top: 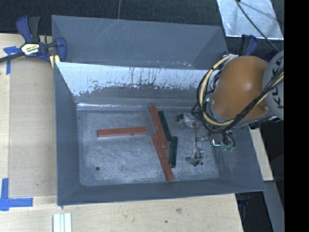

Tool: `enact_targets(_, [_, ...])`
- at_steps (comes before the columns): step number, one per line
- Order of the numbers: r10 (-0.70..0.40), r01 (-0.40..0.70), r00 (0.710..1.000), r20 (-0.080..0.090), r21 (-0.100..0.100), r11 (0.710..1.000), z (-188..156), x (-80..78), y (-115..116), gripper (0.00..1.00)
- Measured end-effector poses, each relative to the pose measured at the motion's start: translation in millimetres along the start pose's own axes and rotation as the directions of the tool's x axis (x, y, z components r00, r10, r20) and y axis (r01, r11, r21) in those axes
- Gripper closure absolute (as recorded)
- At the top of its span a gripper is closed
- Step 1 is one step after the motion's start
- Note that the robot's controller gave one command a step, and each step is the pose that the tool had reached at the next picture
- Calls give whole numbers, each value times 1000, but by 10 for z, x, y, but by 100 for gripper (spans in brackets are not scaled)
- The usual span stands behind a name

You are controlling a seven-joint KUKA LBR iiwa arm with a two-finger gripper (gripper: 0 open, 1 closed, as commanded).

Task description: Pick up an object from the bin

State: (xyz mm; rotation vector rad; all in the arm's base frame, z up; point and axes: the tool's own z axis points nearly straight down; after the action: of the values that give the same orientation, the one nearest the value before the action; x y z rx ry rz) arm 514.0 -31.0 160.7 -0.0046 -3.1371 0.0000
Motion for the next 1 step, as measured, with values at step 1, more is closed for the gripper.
enact_targets(1, [-496,496,868,2,1,868,912,-104,765,0])
